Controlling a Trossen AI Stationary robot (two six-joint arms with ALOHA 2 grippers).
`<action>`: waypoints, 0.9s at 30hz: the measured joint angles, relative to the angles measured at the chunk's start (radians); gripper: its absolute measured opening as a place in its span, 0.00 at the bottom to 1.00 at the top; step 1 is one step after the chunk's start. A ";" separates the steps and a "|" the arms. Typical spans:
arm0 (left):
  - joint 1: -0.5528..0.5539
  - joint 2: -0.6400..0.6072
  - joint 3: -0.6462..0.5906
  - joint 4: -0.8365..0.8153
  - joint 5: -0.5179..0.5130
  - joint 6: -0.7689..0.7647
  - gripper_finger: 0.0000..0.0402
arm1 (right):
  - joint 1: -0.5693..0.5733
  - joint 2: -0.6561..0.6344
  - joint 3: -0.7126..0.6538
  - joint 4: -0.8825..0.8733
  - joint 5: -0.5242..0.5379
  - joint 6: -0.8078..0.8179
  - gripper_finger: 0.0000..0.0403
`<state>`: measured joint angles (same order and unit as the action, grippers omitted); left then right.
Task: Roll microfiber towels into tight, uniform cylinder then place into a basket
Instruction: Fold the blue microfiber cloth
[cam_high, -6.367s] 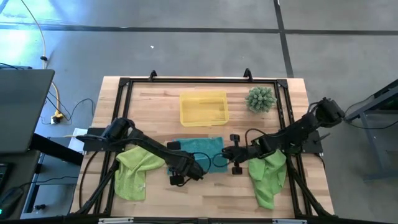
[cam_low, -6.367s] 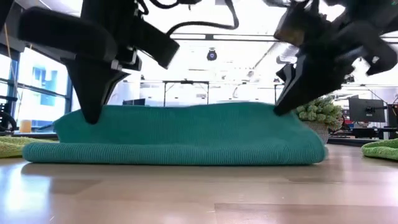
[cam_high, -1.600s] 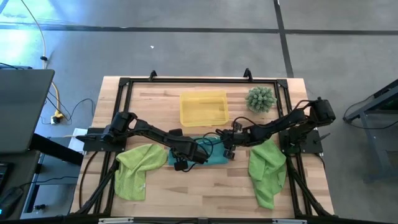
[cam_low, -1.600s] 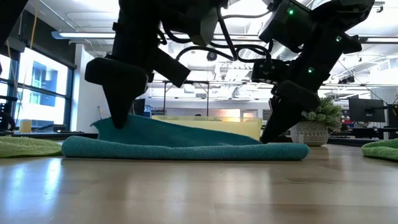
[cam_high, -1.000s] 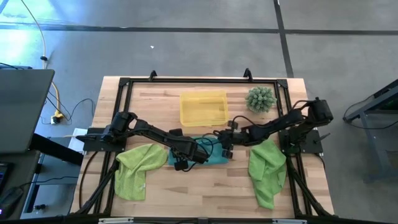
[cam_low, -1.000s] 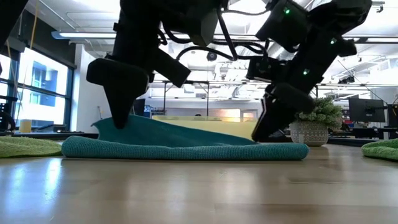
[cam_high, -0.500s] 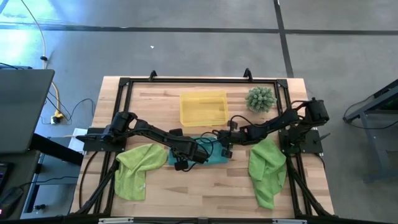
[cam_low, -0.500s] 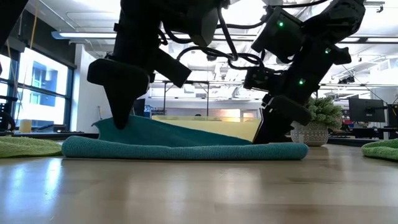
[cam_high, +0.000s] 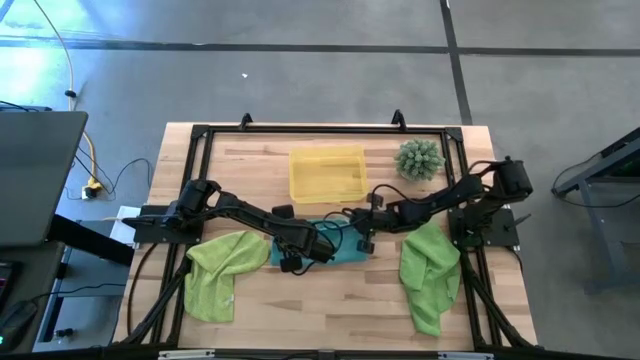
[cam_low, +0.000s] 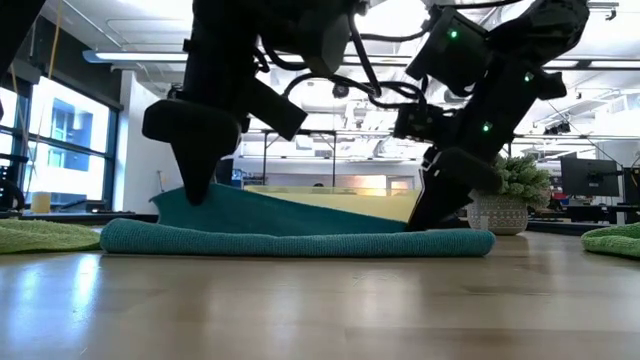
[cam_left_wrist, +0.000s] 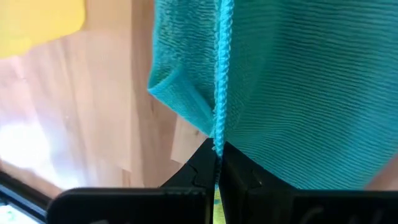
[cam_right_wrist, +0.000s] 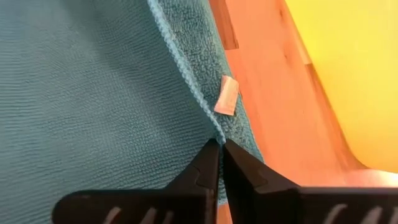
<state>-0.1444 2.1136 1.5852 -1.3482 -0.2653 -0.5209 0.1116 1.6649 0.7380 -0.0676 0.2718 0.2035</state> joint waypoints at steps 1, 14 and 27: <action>0.000 0.000 0.000 -0.004 -0.006 0.000 0.00 | 0.000 -0.012 0.000 -0.013 0.000 0.000 0.01; 0.029 0.000 0.000 -0.026 -0.044 0.000 0.00 | -0.007 -0.047 0.000 -0.048 0.004 -0.003 0.03; 0.035 0.000 0.000 -0.013 -0.037 0.000 0.00 | -0.007 -0.070 0.000 -0.053 0.100 -0.036 0.29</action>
<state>-0.1097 2.1136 1.5852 -1.3613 -0.3019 -0.5209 0.1044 1.5952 0.7376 -0.1206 0.3719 0.1673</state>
